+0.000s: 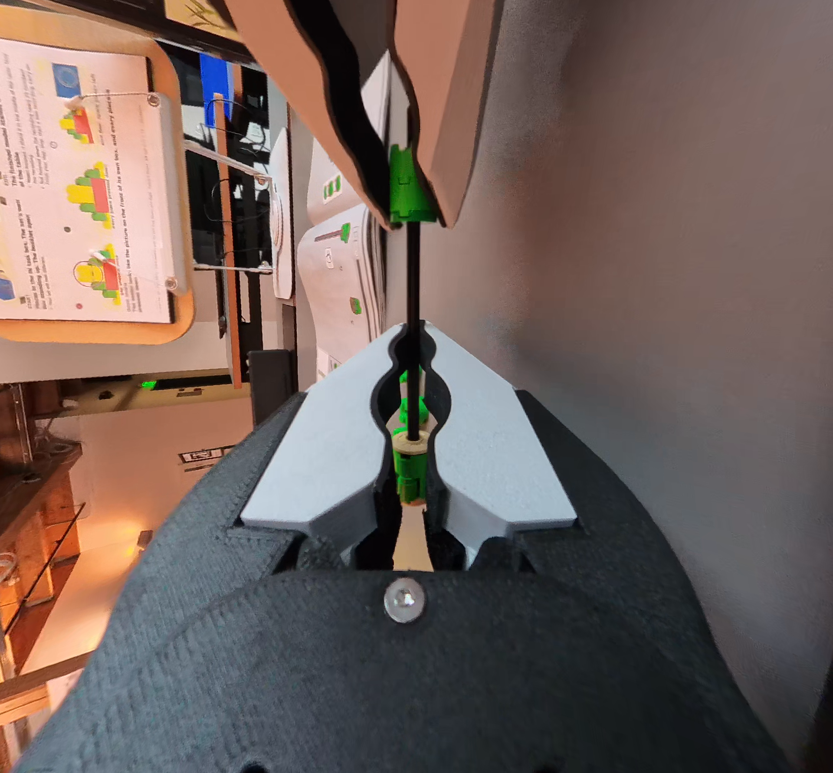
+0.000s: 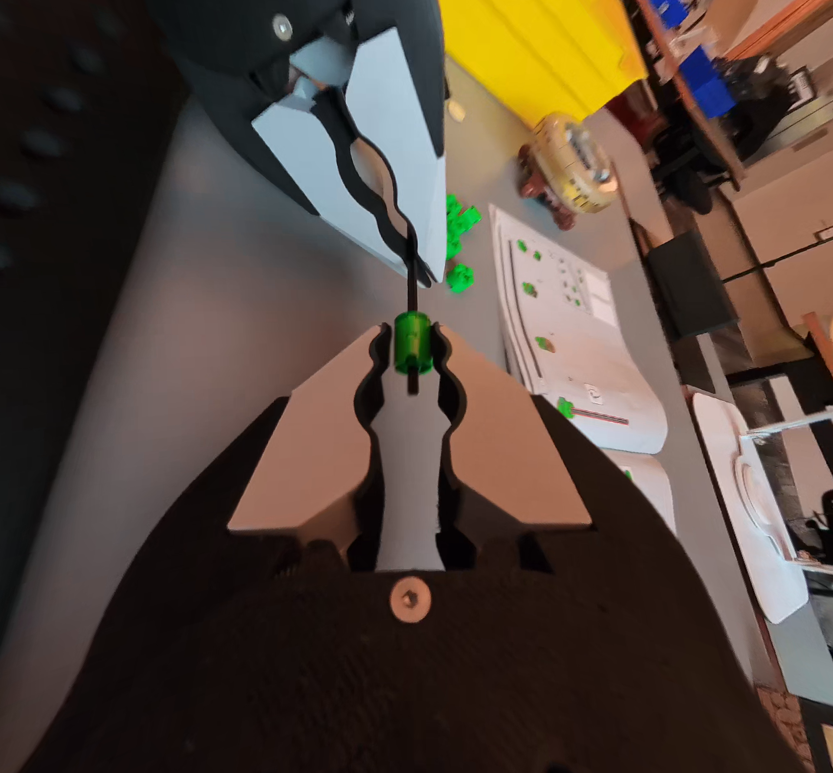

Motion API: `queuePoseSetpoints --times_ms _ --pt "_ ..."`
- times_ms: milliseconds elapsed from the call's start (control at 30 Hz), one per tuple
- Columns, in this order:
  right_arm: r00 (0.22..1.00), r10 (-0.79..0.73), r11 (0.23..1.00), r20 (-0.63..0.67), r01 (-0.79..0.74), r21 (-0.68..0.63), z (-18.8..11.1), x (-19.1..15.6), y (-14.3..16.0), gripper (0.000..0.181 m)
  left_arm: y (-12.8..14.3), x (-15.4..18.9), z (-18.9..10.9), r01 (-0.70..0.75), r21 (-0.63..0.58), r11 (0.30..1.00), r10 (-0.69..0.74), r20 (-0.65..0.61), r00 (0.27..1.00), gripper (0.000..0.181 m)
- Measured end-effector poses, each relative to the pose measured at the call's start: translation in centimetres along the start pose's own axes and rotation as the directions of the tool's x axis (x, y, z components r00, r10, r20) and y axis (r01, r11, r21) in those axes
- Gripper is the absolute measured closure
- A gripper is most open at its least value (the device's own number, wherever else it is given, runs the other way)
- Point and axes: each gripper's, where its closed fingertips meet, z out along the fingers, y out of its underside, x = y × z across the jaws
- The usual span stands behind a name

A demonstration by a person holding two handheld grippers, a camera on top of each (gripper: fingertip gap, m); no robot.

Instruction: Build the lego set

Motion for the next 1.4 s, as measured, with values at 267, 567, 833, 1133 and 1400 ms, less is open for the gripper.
queuePoseSetpoints --times_ms 267,567,833,1133,1400 --pt "0.954 0.299 0.914 0.027 -0.294 0.278 -4.9 3.9 -3.3 0.161 0.0 -3.0 -1.3 0.265 0.106 0.959 -0.267 0.008 0.964 0.181" --pt "0.778 0.537 0.503 0.326 -0.605 0.617 -10.9 12.2 -10.9 0.172 -6.5 -8.6 -4.8 0.823 0.352 0.447 -0.686 -0.456 0.568 0.181" --pt "0.685 0.596 0.431 0.419 -0.713 0.553 -9.1 13.5 -11.8 0.170 -6.7 -10.4 -5.6 0.951 0.271 0.149 -0.691 -0.660 0.296 0.181" --pt "0.609 0.645 0.417 0.462 -0.786 0.456 -5.6 12.5 -11.3 0.179 -6.9 -9.2 -5.2 0.987 0.148 0.062 -0.639 -0.754 0.153 0.181" --pt "0.545 0.695 0.397 0.468 -0.835 0.382 -3.8 11.9 -9.1 0.175 -6.5 -7.6 -4.6 1.000 -0.019 0.000 -0.574 -0.819 -0.016 0.181"
